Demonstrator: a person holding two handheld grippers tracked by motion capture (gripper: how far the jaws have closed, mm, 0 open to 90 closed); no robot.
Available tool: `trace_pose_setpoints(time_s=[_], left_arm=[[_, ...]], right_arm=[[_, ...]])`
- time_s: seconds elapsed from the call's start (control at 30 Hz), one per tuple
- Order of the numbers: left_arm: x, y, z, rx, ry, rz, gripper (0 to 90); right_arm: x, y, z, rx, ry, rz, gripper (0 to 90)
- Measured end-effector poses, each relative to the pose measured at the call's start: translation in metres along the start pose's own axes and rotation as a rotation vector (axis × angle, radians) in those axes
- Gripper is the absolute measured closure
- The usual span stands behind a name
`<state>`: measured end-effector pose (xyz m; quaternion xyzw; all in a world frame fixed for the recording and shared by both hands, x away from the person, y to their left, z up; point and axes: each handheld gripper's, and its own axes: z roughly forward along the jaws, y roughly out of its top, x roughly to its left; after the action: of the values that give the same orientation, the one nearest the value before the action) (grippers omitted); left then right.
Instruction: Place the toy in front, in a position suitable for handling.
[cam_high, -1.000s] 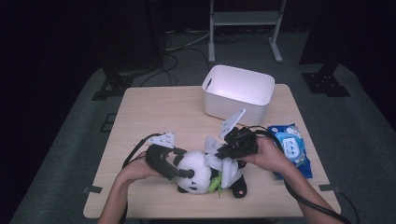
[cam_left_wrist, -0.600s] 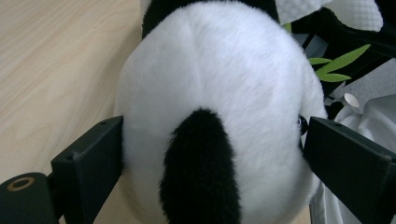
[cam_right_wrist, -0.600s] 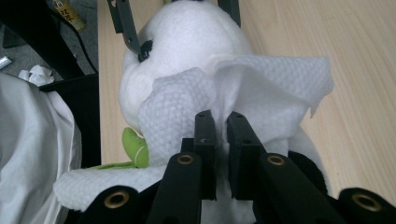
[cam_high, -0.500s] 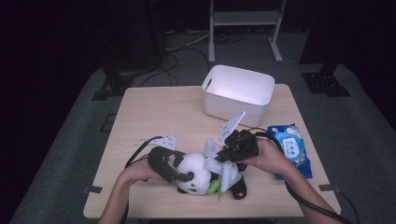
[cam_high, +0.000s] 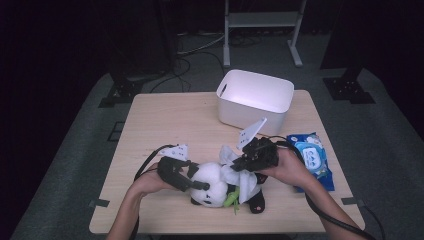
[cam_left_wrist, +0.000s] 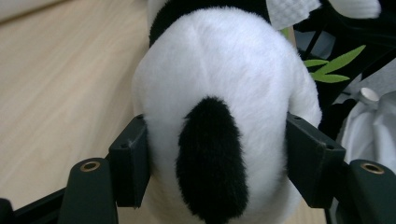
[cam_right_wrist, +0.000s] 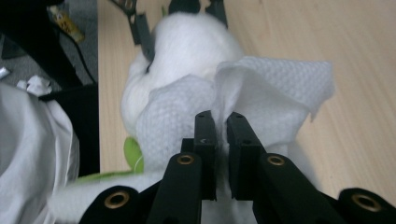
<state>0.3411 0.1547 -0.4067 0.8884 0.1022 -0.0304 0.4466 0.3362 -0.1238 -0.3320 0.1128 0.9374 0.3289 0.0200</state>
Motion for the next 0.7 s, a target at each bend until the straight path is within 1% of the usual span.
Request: trace_pose_setpoints(time_s=[0.1, 0.13, 0.17, 0.23, 0.3, 0.4, 0.47, 0.5, 0.67, 0.7], left_arm=[[-0.004, 0.005, 0.002, 0.008, 0.030, 0.035, 31.4], [-0.005, 0.007, 0.002, 0.012, 0.041, 0.044, 31.4], [-0.006, 0.008, 0.002, 0.020, 0.049, 0.053, 31.5], [-0.007, 0.008, 0.001, 0.020, 0.062, 0.062, 31.5], [-0.008, 0.008, 0.000, 0.021, 0.068, 0.061, 31.6], [-0.007, 0.009, -0.002, 0.023, 0.069, 0.063, 31.7], [-0.008, 0.010, -0.002, 0.016, 0.070, 0.061, 31.9], [-0.008, 0.011, -0.003, 0.017, 0.069, 0.061, 32.0], [-0.009, 0.013, -0.006, 0.008, 0.068, 0.062, 33.0], [-0.009, 0.013, -0.006, 0.007, 0.066, 0.057, 33.1]], right_arm=[[-0.002, 0.004, -0.002, -0.019, -0.017, -0.002, 83.0], [-0.002, 0.005, -0.001, -0.014, -0.028, -0.012, 83.0], [-0.002, 0.005, -0.001, -0.007, -0.037, -0.011, 83.0], [-0.003, 0.003, -0.001, 0.005, -0.041, -0.009, 83.0], [-0.005, -0.002, -0.003, 0.018, -0.049, 0.003, 82.9], [-0.008, -0.013, -0.009, 0.007, -0.052, 0.038, 83.0], [-0.011, -0.020, -0.014, -0.008, -0.052, 0.048, 82.9], [-0.011, -0.023, -0.017, -0.011, -0.051, 0.063, 82.9], [-0.013, -0.034, -0.025, -0.021, -0.056, 0.086, 82.9], [-0.014, -0.036, -0.026, -0.021, -0.056, 0.087, 82.9]])
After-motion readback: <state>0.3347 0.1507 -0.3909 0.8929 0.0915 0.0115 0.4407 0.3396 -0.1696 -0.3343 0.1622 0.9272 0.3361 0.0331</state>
